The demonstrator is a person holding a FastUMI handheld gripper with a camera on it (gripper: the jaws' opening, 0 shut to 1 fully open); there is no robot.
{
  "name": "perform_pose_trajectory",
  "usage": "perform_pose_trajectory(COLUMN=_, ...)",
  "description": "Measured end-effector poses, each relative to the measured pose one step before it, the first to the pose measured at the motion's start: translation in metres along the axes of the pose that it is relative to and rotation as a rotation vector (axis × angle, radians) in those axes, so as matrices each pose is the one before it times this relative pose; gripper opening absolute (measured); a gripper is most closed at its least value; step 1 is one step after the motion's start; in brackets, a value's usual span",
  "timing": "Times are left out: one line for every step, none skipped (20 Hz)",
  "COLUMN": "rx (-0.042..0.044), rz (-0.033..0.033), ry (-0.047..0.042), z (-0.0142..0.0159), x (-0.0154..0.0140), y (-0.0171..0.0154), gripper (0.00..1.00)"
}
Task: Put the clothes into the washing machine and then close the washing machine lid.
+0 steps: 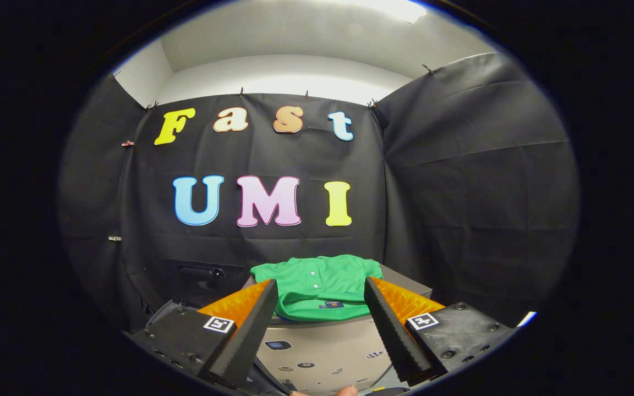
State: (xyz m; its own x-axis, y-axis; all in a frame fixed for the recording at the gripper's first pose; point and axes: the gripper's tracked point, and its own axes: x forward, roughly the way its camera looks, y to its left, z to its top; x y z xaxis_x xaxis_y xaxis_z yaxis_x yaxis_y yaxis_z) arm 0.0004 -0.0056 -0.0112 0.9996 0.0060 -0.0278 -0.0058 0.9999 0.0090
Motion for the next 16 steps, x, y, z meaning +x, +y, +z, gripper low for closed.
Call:
perform_pose_trajectory(rx=-0.00055, rz=0.00032, ry=0.00049, z=-0.00007, x=0.00058, y=-0.00002, gripper=0.98)
perform_pose_trajectory(rx=-0.00034, rz=0.0008, ry=-0.00034, z=0.00047, x=-0.00062, y=0.00026, gripper=0.98)
perform_pose_trajectory(rx=-0.00094, rz=0.00079, ry=-0.00013, z=0.00013, x=0.00017, y=0.0004, gripper=0.98)
perform_pose_trajectory(rx=-0.00125, rz=0.00084, ry=-0.00004, z=-0.00035, x=0.00029, y=0.00098, gripper=0.98)
perform_pose_trajectory(rx=-0.00138, rz=0.00162, ry=-0.00078, z=-0.00014, x=0.0003, y=0.00047, gripper=0.98)
perform_pose_trajectory(rx=-0.00223, rz=0.00145, ry=0.00118, z=-0.00058, x=-0.00014, y=0.00044, gripper=0.98)
perform_pose_trajectory(rx=-0.00244, rz=0.00063, ry=0.0027, z=-0.00086, x=0.00041, y=-0.00005, gripper=0.98)
perform_pose_trajectory(rx=-0.00029, rz=-0.00022, ry=0.00091, z=0.00023, x=0.0016, y=0.00046, gripper=0.98)
perform_pose_trajectory(rx=0.00048, rz=0.00138, ry=-0.00139, z=0.00094, x=0.00149, y=-0.00024, gripper=0.98)
perform_pose_trajectory(rx=0.00173, rz=0.0, ry=-0.00293, z=0.003, x=0.00238, y=0.00002, gripper=0.98)
perform_pose_trajectory(rx=0.00464, rz=-0.00054, ry=-0.00267, z=0.00304, x=0.0032, y=-0.00142, gripper=0.98)
perform_pose_trajectory(rx=0.0053, rz=0.0061, ry=-0.00233, z=0.00337, x=0.00544, y=0.00097, gripper=0.98)
perform_pose_trajectory(rx=0.00119, rz=0.01082, ry=0.00869, z=0.00201, x=0.00725, y=0.0013, gripper=0.98)
perform_pose_trajectory(rx=0.00205, rz=0.01519, ry=0.01159, z=0.00128, x=0.00762, y=0.00151, gripper=0.98)
perform_pose_trajectory(rx=0.00328, rz=0.01807, ry=0.01175, z=0.00424, x=0.00954, y=0.00288, gripper=0.98)
perform_pose_trajectory(rx=0.00144, rz=0.01618, ry=0.01276, z=0.00387, x=0.01005, y=0.0012, gripper=0.98)
